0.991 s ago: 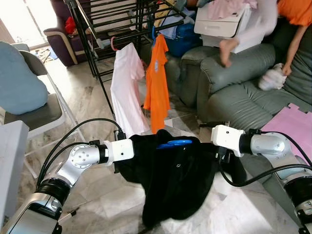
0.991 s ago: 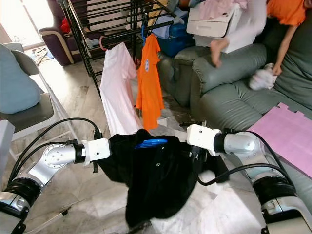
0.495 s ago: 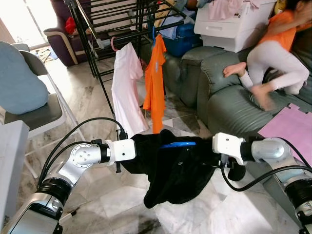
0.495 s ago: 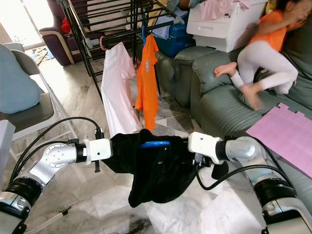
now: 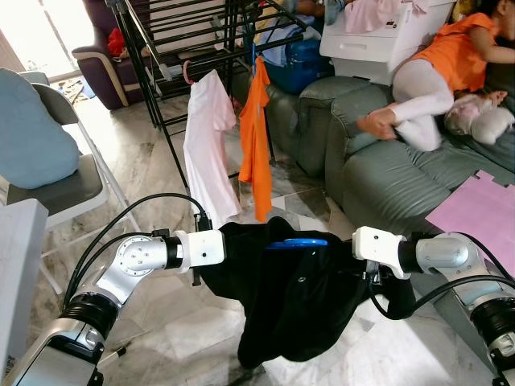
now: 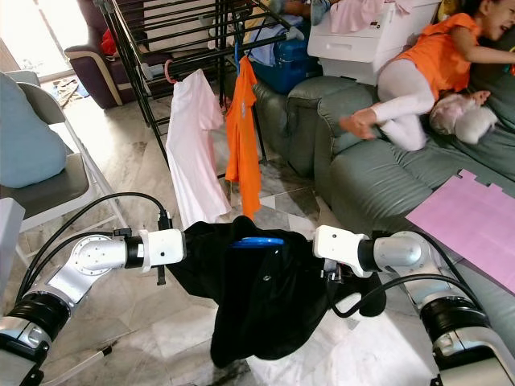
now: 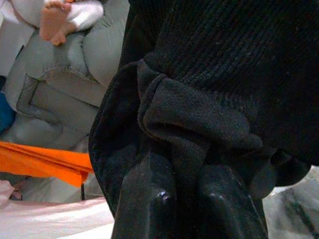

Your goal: Hang hanger

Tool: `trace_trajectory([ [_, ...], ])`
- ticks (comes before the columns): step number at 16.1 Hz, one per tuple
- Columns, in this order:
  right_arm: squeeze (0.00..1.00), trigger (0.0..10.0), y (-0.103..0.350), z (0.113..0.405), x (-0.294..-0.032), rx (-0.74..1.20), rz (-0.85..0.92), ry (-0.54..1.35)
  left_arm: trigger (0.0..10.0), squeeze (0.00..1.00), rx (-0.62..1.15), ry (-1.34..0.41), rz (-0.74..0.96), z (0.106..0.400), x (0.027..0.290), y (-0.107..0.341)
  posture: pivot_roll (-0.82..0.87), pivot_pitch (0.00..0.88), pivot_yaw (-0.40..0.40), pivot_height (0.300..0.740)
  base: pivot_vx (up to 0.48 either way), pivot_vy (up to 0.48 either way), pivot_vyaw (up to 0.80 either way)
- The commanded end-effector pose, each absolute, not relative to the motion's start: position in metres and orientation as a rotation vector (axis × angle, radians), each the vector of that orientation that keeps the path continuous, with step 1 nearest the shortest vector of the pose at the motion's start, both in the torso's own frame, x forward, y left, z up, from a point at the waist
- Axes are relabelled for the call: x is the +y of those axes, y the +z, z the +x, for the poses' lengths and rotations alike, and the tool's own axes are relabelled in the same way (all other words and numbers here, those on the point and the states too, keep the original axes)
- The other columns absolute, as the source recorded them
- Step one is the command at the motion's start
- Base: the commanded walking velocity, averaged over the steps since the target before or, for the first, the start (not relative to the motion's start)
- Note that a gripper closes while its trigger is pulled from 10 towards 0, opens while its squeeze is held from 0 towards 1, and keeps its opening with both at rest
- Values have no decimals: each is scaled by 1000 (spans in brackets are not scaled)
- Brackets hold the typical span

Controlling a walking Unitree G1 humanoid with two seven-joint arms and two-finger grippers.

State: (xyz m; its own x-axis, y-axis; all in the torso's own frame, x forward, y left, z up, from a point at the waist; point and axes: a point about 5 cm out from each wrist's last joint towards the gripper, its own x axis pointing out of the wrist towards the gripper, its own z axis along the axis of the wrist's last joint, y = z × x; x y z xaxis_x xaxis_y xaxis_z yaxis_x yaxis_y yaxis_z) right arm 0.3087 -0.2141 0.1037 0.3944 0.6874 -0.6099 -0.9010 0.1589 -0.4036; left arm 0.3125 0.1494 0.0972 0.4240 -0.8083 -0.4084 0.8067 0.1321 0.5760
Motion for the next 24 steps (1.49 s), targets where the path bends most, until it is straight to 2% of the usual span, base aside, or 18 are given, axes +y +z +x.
trace_trajectory([
  [1,0,0,106,312,-207,292,-835,1183,0,0,-66,-1143,819,315,151,109,-149,0,54,740,0,0,0],
  [20,0,0,101,312,-199,248,-830,1148,0,0,-51,-1117,812,315,149,102,-153,0,45,740,0,0,0],
  [21,0,0,101,313,-199,250,-835,1143,1098,0,-48,-1106,823,316,150,101,-154,0,44,740,0,0,0],
  [22,0,0,100,314,-200,252,-850,1123,9569,0,-29,-1101,817,316,150,99,-153,0,45,740,0,0,0],
  [23,0,0,99,316,-201,260,-861,1091,10000,769,-35,-1098,810,315,149,98,-153,0,45,740,0,0,0],
  [24,0,0,98,318,-201,265,-868,1054,10000,1000,-42,-1086,803,315,149,98,-156,0,45,740,0,0,0],
])
